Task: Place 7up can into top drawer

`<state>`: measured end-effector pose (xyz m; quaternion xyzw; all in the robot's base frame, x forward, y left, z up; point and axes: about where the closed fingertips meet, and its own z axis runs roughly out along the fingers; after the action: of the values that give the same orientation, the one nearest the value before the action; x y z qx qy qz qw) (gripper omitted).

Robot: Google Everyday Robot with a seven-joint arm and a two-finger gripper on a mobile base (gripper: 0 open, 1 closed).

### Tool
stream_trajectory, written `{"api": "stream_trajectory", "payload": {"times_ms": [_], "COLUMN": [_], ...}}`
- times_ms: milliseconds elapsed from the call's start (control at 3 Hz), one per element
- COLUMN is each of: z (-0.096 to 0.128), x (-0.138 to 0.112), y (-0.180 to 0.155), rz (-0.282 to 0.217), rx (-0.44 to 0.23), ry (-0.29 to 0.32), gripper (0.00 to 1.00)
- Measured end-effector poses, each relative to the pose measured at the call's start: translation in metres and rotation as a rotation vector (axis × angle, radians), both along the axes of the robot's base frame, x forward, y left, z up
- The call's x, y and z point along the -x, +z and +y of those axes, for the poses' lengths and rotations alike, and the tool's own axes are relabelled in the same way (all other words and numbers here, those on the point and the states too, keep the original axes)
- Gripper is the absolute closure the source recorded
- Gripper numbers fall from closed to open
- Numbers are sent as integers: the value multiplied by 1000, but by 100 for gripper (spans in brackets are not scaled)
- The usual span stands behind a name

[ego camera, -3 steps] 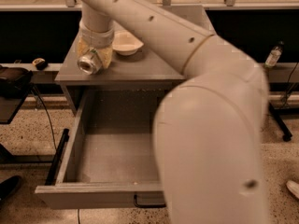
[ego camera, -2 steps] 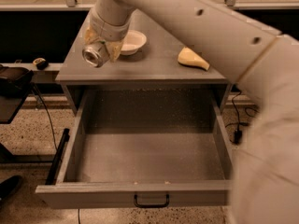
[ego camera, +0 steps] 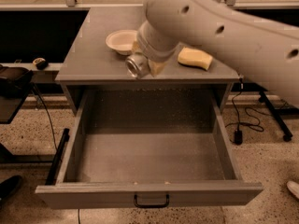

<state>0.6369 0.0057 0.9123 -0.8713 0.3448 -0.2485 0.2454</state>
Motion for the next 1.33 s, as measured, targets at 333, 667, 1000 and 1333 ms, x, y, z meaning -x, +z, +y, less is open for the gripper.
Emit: {"api": "stream_trajectory", "payload": {"times_ms": [333, 667, 1000, 1333], "z": [-31, -36, -33, -31], "x": [5, -3, 0, 3], "y": [-69, -69, -89, -95], "rz": [54, 12, 57, 76], "rx": [137, 198, 183, 176], "ry": [-98, -102, -84, -73], "gripper": [100, 100, 100, 100]}}
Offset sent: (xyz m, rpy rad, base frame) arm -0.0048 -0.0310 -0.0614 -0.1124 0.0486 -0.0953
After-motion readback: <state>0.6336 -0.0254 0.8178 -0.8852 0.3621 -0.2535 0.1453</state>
